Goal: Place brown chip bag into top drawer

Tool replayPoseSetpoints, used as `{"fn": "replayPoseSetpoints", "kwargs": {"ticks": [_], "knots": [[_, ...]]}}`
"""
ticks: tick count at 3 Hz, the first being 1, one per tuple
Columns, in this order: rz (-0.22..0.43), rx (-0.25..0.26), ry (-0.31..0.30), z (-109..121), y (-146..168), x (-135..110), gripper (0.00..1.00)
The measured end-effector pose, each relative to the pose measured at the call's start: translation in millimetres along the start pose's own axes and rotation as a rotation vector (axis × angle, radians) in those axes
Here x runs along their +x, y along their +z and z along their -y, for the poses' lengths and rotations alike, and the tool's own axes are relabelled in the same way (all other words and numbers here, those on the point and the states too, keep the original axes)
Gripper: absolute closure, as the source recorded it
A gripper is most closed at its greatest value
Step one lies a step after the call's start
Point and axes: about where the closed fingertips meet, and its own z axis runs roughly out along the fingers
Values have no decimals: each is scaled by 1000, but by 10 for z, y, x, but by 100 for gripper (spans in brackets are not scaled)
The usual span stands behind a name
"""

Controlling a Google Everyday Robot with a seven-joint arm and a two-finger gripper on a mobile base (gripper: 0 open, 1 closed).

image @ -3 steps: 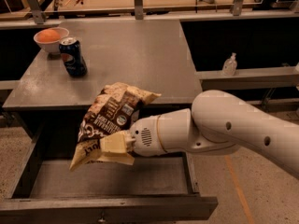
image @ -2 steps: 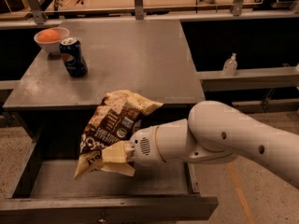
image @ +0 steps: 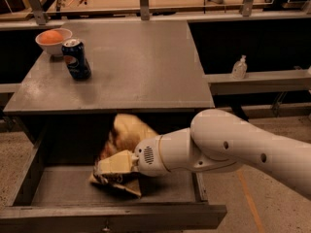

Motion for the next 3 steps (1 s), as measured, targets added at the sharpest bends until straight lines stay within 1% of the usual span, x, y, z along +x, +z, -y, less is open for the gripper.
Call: {"fn": "replayPoseSetpoints", "kwargs": {"ticks": [1,2,3], "knots": [[9,21,5,37,-25,-38,0],[75,66,15,11,-296,-172,0],[157,164,-2,-134,-868,-388,0]]}}
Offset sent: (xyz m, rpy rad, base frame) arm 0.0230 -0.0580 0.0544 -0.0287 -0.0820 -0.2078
